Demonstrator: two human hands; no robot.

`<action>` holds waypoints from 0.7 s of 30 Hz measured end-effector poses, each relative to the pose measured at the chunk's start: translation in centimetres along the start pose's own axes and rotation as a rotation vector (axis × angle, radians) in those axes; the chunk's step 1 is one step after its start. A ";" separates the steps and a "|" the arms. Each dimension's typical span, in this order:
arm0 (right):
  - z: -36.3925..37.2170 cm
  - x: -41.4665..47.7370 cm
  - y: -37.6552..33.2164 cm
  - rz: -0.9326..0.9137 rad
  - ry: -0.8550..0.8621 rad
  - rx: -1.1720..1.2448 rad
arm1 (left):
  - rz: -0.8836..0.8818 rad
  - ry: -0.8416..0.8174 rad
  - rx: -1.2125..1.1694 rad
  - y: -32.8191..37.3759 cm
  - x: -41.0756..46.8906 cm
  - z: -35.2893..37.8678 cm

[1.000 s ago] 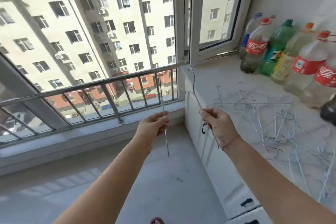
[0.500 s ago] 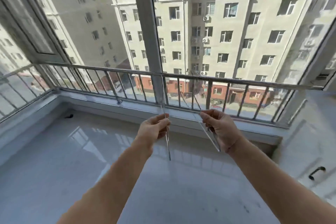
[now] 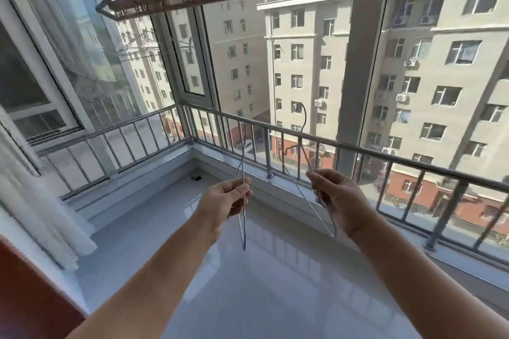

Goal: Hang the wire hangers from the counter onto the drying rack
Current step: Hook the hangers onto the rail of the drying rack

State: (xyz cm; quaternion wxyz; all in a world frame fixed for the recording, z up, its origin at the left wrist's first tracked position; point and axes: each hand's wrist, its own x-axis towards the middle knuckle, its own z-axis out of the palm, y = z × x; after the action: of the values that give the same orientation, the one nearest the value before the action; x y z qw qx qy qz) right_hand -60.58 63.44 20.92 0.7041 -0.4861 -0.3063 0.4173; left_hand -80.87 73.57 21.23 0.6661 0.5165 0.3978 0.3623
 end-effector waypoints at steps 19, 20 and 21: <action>21.5 29.4 -0.5 -0.222 -0.253 -0.070 | 0.197 0.149 -0.027 15.7 24.2 -14.7; 22.5 31.1 -0.7 -0.234 -0.266 -0.071 | 0.204 0.155 -0.026 16.6 25.7 -15.4; 23.4 32.7 -0.9 -0.243 -0.273 -0.078 | 0.212 0.165 -0.025 17.5 27.1 -16.1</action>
State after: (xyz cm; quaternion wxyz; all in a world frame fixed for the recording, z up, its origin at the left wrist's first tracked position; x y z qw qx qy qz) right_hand -64.76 102.27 30.56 0.6818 -0.4113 -0.4715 0.3789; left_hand -85.30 107.84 31.66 0.5954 0.5158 0.3901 0.4768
